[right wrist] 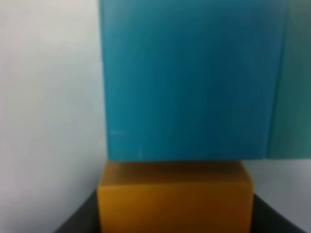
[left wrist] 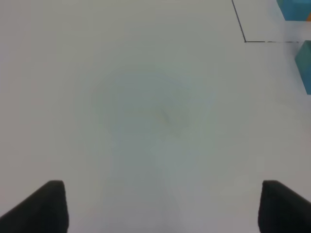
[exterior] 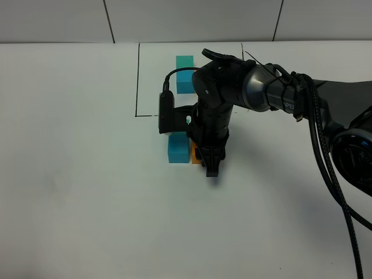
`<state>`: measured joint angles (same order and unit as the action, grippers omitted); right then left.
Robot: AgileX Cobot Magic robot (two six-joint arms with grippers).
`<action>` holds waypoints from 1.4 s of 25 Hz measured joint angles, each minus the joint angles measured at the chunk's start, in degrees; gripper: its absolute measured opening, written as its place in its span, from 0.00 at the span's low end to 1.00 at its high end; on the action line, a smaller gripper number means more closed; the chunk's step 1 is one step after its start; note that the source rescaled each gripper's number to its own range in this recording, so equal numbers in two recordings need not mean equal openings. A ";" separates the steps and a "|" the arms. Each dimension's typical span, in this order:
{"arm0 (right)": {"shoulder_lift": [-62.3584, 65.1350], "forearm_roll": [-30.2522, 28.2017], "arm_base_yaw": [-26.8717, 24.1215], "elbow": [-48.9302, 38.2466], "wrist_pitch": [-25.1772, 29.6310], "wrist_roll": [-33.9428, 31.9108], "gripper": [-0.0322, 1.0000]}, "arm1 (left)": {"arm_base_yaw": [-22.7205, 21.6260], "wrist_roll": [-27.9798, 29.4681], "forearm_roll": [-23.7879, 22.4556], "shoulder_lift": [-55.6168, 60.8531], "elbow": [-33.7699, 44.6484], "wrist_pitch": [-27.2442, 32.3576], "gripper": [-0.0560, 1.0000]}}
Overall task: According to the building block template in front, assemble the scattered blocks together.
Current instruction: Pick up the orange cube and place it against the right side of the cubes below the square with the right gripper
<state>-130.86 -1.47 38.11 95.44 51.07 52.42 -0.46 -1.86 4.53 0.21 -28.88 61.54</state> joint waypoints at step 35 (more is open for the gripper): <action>-0.40 -0.55 0.99 0.18 -1.22 0.61 0.06 | 0.00 0.00 0.00 0.00 0.00 0.00 0.68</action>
<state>-131.27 -2.02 39.10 95.62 49.85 53.03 -0.46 -1.86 4.53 0.21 -28.88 61.54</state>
